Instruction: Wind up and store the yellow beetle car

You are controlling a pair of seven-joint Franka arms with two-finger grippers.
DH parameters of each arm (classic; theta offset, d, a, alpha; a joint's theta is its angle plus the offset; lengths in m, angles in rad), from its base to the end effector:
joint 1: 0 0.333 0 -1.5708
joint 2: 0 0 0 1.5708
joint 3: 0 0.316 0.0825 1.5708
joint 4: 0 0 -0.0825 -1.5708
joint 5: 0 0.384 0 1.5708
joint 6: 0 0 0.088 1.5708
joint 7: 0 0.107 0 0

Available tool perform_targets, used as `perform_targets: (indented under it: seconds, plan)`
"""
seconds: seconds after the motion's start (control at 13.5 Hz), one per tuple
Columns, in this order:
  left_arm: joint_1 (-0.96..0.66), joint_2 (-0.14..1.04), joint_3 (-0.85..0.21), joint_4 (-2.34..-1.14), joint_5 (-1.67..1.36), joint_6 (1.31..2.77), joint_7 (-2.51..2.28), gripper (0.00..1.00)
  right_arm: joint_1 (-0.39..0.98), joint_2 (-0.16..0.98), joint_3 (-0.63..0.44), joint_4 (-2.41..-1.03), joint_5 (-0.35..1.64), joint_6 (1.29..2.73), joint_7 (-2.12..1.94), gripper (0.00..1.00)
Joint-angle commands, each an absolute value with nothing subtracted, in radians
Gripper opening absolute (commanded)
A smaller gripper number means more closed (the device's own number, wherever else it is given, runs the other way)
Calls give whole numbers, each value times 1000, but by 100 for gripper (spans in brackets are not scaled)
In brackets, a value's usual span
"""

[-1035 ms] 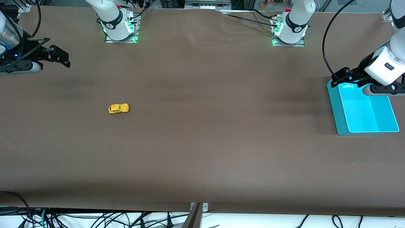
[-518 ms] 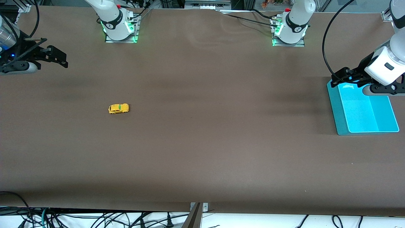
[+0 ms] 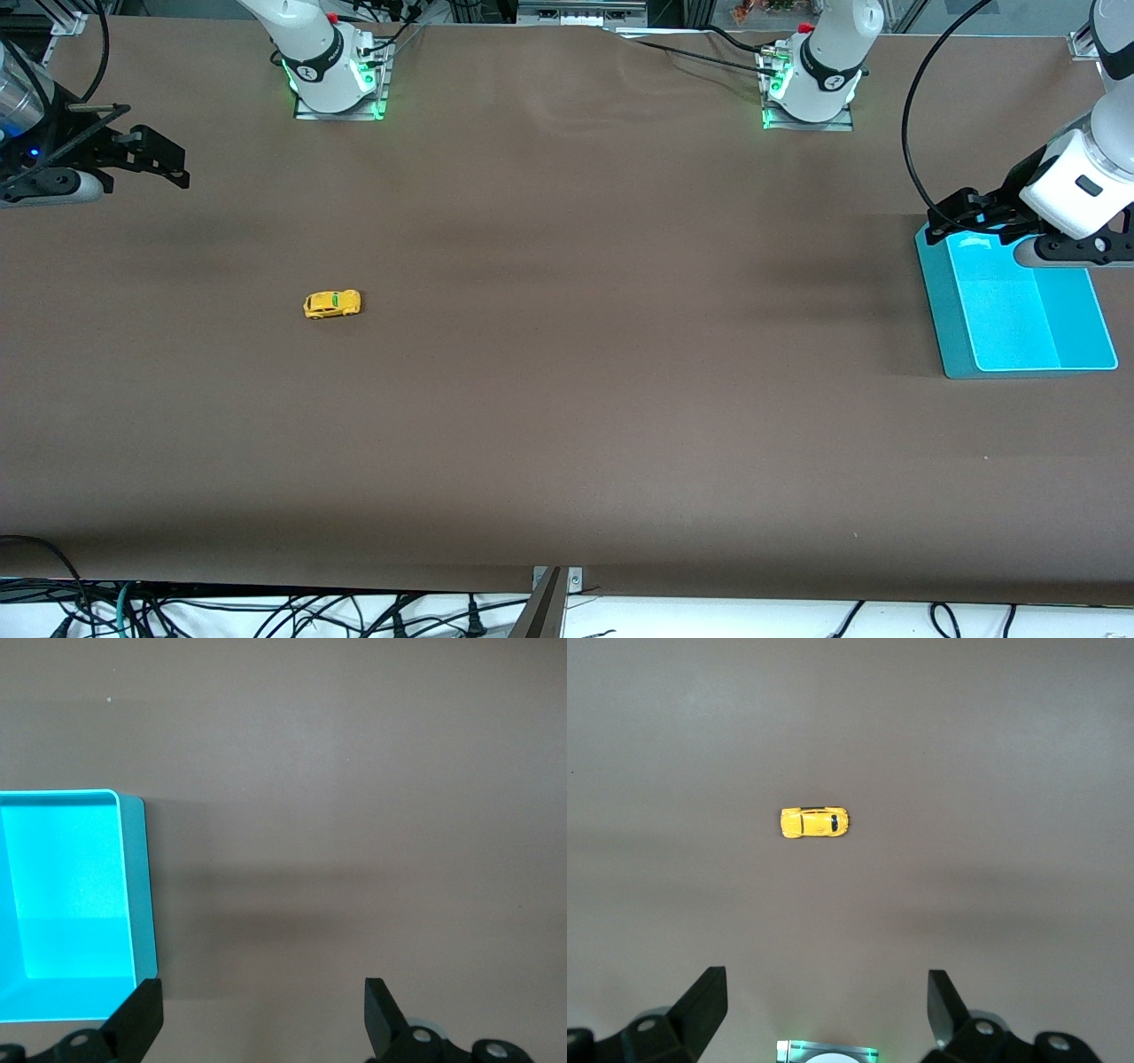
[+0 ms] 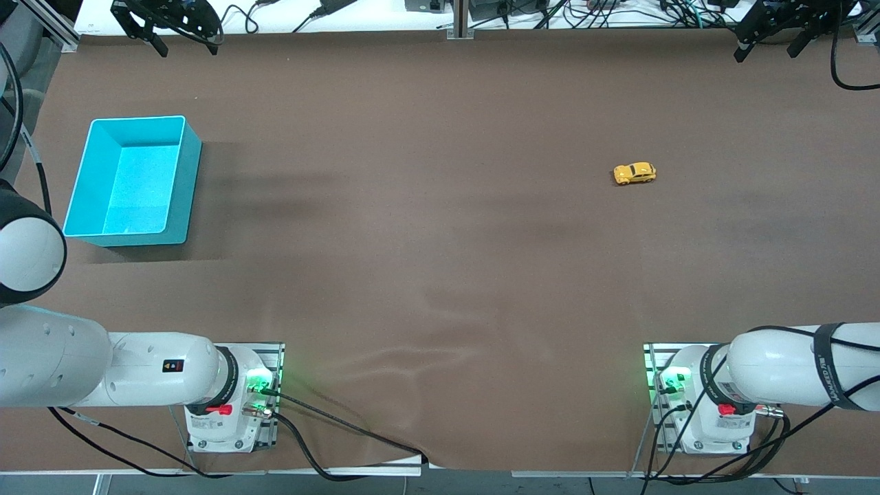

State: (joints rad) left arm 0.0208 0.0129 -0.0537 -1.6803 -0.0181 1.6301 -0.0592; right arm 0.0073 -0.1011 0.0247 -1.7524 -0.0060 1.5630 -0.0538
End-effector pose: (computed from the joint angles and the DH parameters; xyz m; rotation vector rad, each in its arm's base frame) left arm 0.5585 -0.0201 0.5706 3.1239 0.0436 -0.0998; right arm 0.5175 0.0165 0.5927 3.1281 0.1343 -0.1385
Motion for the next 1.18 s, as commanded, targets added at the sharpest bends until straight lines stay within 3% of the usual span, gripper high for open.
perform_targets:
  seconds: [0.0,1.11]
  plan:
    - [21,23,-57,-1654,-23,1615,-41,100,20,-117,15,-1764,-15,1557,-60,100]
    - [21,21,-58,-1655,-23,1609,-43,100,20,-130,20,-1789,-17,1565,-60,100]
